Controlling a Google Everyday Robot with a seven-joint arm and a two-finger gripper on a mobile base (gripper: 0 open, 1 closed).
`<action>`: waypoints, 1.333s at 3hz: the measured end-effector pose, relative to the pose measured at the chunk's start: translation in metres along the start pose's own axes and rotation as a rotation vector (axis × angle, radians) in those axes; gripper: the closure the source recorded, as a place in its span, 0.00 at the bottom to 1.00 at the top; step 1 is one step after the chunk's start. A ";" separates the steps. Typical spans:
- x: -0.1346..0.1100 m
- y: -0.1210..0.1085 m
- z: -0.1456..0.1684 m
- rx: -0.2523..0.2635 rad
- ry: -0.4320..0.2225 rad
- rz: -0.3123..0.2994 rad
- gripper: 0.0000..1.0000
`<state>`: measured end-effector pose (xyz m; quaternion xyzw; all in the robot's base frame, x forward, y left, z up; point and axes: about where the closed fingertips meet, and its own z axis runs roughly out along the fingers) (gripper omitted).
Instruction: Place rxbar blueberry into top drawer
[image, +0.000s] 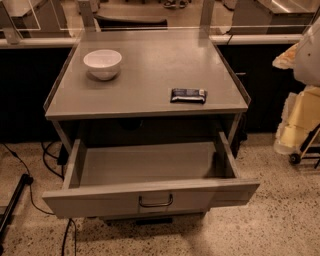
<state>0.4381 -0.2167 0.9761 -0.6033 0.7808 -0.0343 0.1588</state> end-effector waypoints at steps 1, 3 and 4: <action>0.000 0.000 0.000 0.000 0.000 0.000 0.00; -0.007 -0.020 0.002 0.014 -0.089 0.051 0.00; -0.009 -0.039 0.013 0.019 -0.164 0.109 0.00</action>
Offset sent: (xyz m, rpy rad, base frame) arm 0.0189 0.0037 0.0019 0.0802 -0.0070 -0.0134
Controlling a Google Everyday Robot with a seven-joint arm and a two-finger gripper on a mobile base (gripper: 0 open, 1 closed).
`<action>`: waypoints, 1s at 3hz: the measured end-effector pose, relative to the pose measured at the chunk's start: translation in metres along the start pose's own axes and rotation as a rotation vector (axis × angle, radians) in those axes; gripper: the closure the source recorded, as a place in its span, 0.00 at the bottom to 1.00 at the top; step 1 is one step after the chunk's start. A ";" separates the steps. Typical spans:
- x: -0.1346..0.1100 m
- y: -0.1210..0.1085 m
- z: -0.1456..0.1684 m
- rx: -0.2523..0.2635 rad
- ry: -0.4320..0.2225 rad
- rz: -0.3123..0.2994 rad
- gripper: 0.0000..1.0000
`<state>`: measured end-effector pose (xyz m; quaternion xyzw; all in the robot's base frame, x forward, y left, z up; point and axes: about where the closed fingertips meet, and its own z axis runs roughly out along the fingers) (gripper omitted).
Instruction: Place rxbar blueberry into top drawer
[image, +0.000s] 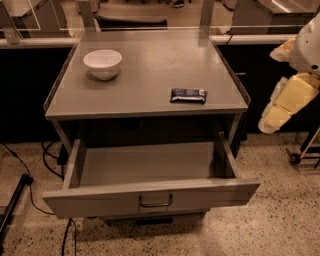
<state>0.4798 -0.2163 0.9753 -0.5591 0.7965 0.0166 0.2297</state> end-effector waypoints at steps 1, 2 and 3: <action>-0.005 -0.018 0.015 0.011 -0.068 0.045 0.00; -0.013 -0.036 0.037 0.033 -0.124 0.049 0.00; -0.025 -0.054 0.060 0.054 -0.169 0.012 0.00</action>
Offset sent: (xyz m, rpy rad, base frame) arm 0.0821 0.0116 -0.0326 0.1791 -0.1193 -0.0347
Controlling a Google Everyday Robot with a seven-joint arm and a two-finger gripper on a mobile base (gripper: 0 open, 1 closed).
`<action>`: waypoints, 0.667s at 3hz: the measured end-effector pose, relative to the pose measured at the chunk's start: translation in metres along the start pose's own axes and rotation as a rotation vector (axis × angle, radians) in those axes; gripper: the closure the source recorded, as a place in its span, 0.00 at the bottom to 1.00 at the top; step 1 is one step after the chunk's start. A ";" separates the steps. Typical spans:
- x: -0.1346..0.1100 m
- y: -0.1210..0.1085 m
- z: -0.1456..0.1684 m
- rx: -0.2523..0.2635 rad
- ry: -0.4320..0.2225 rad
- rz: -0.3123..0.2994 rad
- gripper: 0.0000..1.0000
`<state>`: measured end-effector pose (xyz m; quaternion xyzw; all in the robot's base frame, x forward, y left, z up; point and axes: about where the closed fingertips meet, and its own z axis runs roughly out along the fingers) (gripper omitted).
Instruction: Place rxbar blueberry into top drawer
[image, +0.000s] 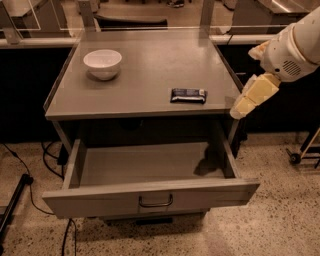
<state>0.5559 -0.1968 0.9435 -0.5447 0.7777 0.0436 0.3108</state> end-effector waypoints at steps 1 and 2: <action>0.000 0.000 0.000 0.000 0.000 0.000 0.00; 0.007 -0.007 0.005 0.020 0.021 0.010 0.00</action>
Offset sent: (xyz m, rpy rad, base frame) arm 0.0161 -0.0191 -0.0150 -0.0411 -0.0088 -0.0634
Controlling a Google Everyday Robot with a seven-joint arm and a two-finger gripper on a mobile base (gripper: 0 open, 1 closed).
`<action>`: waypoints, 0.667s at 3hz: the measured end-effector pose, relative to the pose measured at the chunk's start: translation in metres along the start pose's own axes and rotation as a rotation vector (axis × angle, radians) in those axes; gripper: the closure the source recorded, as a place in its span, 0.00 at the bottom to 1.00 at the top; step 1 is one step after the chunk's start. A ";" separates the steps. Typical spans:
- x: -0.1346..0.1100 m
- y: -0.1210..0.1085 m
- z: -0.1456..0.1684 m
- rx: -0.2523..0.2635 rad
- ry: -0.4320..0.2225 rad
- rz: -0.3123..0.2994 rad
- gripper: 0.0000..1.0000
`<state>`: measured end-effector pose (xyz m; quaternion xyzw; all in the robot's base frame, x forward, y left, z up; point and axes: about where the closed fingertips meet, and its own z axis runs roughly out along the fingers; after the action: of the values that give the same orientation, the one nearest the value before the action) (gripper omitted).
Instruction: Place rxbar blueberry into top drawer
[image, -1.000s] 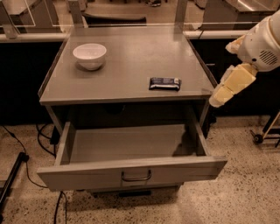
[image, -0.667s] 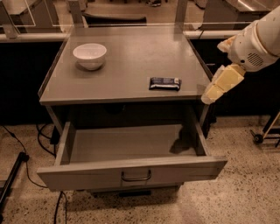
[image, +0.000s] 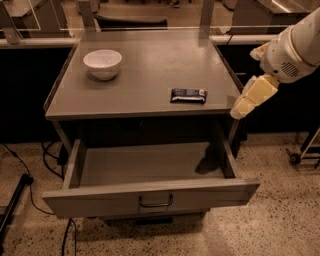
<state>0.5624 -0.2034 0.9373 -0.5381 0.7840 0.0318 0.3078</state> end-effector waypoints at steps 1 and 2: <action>0.006 -0.014 0.015 0.002 -0.013 0.043 0.00; 0.008 -0.032 0.037 -0.022 -0.051 0.097 0.00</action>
Offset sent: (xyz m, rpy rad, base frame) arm 0.0602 -0.0131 -0.0328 0.1363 0.0453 -0.0820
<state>0.6043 -0.2096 0.9124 -0.5020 0.8006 0.0691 0.3197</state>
